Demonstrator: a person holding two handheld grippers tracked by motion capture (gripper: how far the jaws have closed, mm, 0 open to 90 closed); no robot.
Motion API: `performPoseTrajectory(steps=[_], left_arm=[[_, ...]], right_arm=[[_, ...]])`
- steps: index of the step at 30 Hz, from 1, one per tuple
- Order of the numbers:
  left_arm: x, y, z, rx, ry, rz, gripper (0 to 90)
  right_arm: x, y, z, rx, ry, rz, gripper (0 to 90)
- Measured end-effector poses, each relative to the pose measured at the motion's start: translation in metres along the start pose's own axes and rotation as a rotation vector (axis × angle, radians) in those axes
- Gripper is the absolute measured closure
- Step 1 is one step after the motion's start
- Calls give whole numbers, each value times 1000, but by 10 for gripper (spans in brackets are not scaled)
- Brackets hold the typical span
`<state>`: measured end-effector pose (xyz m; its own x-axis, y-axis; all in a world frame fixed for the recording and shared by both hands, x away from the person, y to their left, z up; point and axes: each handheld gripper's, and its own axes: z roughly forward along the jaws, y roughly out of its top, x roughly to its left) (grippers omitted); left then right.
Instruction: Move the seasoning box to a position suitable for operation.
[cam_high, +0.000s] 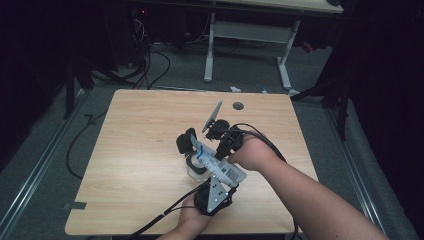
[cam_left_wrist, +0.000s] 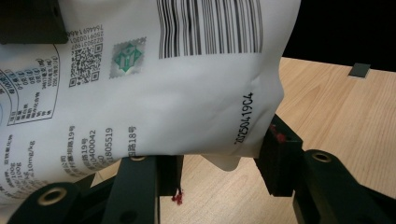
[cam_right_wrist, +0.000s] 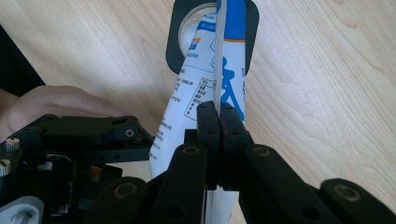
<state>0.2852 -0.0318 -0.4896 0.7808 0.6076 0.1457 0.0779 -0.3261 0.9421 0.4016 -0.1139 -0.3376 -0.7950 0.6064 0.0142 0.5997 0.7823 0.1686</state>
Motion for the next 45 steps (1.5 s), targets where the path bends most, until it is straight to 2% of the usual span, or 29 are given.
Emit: performPoseTrajectory(steps=[45], left_arm=[[3,5,-1,-11,4,-3,568]], right_arm=[[0,4,-4,-3,-4,-11,894]])
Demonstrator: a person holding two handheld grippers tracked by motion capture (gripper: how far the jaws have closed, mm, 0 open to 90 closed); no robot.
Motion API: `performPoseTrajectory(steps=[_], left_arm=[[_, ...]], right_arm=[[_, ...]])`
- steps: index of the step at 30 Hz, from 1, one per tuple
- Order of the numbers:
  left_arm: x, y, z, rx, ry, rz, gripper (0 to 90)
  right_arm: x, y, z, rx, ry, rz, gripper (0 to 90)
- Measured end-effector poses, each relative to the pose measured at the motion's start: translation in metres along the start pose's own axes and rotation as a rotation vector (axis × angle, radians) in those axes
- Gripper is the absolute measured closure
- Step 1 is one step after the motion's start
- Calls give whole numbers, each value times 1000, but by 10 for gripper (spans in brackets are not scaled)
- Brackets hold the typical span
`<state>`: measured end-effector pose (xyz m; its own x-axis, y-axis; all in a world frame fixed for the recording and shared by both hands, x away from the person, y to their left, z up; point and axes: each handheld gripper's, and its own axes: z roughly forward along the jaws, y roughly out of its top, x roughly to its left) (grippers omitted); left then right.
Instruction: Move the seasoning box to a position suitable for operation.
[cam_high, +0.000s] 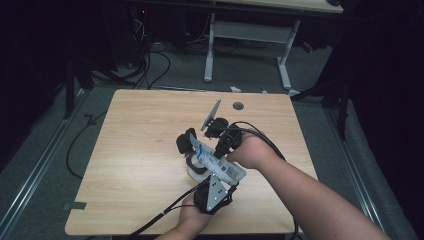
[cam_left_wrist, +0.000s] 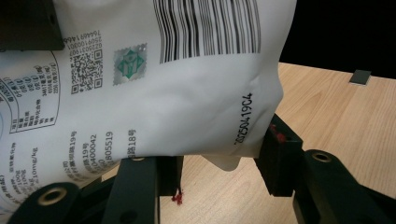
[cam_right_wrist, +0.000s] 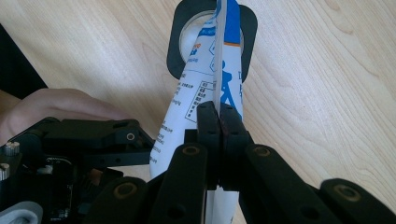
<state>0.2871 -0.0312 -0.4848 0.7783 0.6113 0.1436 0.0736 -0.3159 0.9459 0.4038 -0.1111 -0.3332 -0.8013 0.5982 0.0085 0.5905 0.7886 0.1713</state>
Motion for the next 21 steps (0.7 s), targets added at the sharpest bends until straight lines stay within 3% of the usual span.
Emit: performPoseTrajectory(steps=[21], left_arm=[[0,1,-1,-6,2,1,569]], right_arm=[[1,1,0,-5,0,-5,894]])
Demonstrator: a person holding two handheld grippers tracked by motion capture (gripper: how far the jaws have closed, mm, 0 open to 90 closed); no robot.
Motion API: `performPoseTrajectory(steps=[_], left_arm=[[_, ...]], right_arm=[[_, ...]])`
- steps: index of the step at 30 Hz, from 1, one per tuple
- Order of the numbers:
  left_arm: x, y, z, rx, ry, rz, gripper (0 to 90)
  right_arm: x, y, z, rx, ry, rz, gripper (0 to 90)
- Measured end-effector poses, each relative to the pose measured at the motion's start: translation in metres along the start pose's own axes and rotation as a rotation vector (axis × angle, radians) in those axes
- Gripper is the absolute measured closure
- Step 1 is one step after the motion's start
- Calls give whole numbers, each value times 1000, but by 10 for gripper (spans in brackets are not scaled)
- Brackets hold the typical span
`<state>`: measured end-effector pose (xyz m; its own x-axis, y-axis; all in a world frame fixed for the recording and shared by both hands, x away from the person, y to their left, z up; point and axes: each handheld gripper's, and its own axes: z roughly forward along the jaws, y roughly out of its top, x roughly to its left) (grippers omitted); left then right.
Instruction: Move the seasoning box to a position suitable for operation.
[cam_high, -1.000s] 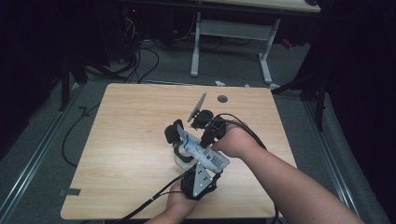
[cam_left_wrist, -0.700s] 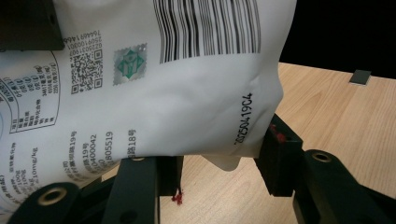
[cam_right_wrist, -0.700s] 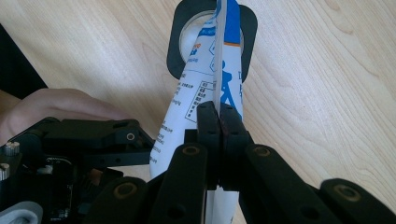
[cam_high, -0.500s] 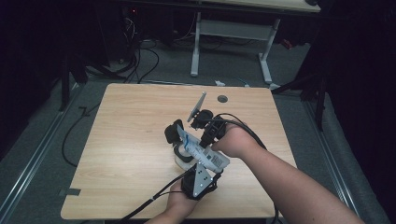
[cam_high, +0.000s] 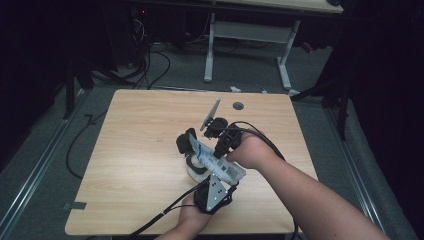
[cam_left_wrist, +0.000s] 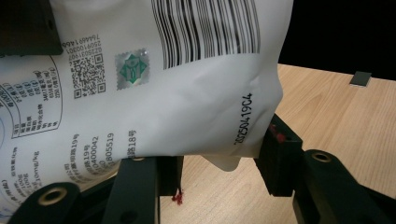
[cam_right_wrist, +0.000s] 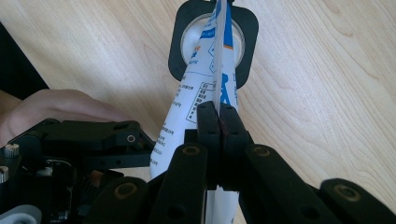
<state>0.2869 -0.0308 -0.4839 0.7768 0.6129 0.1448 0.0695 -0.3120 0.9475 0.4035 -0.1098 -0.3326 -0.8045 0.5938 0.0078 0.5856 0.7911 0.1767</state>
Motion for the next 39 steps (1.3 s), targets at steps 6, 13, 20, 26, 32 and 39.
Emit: performPoseTrajectory(steps=[6,13,20,26,32,39], left_arm=[[0,0,0,-1,0,0,569],[0,0,0,-2,2,2,569],[0,0,-1,-3,3,3,570],[0,0,0,-6,2,-1,570],[0,1,-1,-9,3,-1,570],[0,1,-1,-11,4,-1,571]], right_arm=[[0,0,0,-1,2,0,894],[0,0,0,-1,2,-1,894],[0,0,0,-2,0,3,894],[0,1,0,0,0,3,894],[0,2,0,0,2,-1,894],[0,2,0,-2,4,-2,894]])
